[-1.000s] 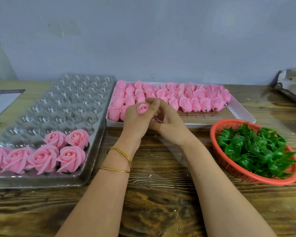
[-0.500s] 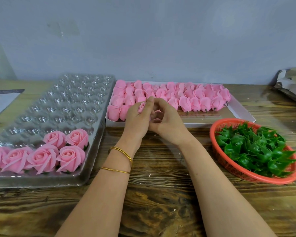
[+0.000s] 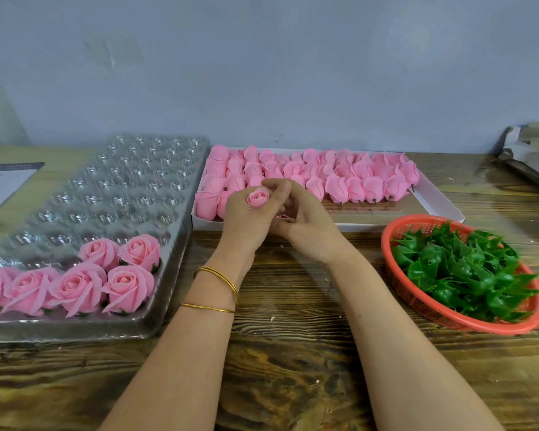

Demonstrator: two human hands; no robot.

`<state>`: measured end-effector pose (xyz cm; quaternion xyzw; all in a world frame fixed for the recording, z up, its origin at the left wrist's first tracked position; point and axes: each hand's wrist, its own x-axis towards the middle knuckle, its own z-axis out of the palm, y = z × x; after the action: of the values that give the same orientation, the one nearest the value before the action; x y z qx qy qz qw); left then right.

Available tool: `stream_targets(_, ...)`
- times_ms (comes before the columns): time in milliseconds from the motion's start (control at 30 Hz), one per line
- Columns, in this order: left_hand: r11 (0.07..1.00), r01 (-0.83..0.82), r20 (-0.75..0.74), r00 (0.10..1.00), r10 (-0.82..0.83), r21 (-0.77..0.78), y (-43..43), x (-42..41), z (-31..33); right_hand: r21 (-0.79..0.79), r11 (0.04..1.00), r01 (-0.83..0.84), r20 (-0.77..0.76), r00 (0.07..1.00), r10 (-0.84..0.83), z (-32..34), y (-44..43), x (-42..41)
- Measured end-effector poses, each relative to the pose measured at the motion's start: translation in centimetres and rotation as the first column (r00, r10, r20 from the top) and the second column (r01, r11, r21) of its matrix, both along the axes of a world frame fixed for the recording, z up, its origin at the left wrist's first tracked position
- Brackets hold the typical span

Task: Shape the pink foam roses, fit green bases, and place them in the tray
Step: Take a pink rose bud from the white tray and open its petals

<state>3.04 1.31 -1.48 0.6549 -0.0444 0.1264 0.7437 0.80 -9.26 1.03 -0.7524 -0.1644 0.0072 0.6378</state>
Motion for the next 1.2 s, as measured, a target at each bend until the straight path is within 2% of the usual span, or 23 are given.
stream_targets(133, 1.000, -0.009, -0.009, 1.000, 0.009, 0.007, -0.09, 0.08, -0.16, 0.024, 1.000, 0.001, -0.013, 1.000, -0.001, -0.04, 0.08, 0.11)
stream_targets(333, 1.000, 0.021, -0.064, 0.998, -0.021, 0.000, -0.29, 0.06, -0.11, -0.051, 0.998, 0.033, 0.045, 0.998, -0.031, -0.57, 0.02, 0.47)
stream_targets(567, 0.997, 0.055, -0.021, 0.998, -0.054, 0.056, -0.04, -0.04, -0.07, -0.067, 0.996, 0.062, 0.053, 0.997, -0.058, -0.50, 0.06, 0.36)
stream_targets(733, 0.997, 0.078, 0.039, 0.996, -0.078, 0.020, 0.20, -0.23, -0.07, -0.036, 0.999, 0.036, 0.033, 0.999, -0.035, -0.36, -0.20, 0.29)
stream_targets(900, 0.997, 0.061, 0.033, 0.997, -0.063, 0.046, 0.18, -0.15, -0.07, 0.004, 1.000, 0.014, -0.005, 1.000, -0.014, -0.37, -0.19, 0.31)
stream_targets(1033, 0.999, 0.013, 0.003, 1.000, -0.014, 0.032, 0.11, -0.05, -0.13, 0.044, 0.991, 0.123, 0.004, 0.992, -0.124, -0.20, -0.03, 0.41)
stream_targets(1100, 0.996, -0.022, 0.034, 0.999, 0.019, 0.087, 0.14, -0.10, 0.04, 0.082, 0.980, 0.180, -0.002, 0.984, -0.181, -0.16, -0.20, 0.54)
stream_targets(1200, 0.963, -0.063, 0.088, 0.995, 0.041, 0.262, 0.11, -0.30, 0.19, 0.083, 0.970, 0.227, 0.005, 0.974, -0.228, -0.35, -0.24, 0.73)
